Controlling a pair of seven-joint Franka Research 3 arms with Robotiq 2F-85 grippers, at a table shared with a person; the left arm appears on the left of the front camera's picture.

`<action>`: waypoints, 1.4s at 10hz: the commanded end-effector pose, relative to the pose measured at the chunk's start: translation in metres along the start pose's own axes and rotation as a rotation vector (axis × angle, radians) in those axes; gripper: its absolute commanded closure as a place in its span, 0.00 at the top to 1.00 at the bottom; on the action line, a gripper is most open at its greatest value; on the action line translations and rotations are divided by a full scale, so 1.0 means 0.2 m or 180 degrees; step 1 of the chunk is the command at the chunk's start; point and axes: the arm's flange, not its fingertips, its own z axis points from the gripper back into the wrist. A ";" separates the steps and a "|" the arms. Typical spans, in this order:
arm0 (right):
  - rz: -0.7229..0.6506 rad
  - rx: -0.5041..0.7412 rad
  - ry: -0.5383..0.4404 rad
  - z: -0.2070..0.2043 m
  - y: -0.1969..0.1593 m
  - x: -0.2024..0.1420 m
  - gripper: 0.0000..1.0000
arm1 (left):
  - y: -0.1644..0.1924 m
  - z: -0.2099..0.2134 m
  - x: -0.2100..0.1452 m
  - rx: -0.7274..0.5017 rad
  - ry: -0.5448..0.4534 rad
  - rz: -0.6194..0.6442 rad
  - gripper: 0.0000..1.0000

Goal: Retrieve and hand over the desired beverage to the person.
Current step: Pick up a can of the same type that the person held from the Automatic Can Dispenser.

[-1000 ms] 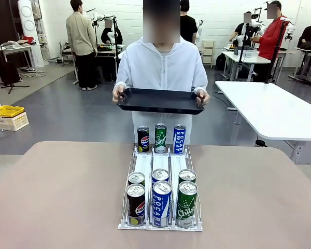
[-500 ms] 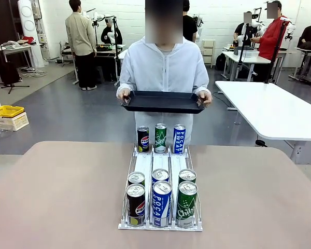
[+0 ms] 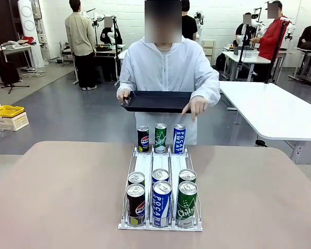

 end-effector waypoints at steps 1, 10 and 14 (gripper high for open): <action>0.0025 0.0073 -0.0031 0.00 0.00 0.01 1.00 | 0.01 0.01 0.00 -0.0025 0.0006 -0.0059 1.00; 0.0025 0.0073 -0.0031 0.00 0.00 0.01 1.00 | 0.01 0.01 0.00 -0.0025 0.0006 -0.0059 1.00; 0.0025 0.0073 -0.0031 0.00 0.00 0.01 1.00 | 0.01 0.01 0.00 -0.0025 0.0006 -0.0059 1.00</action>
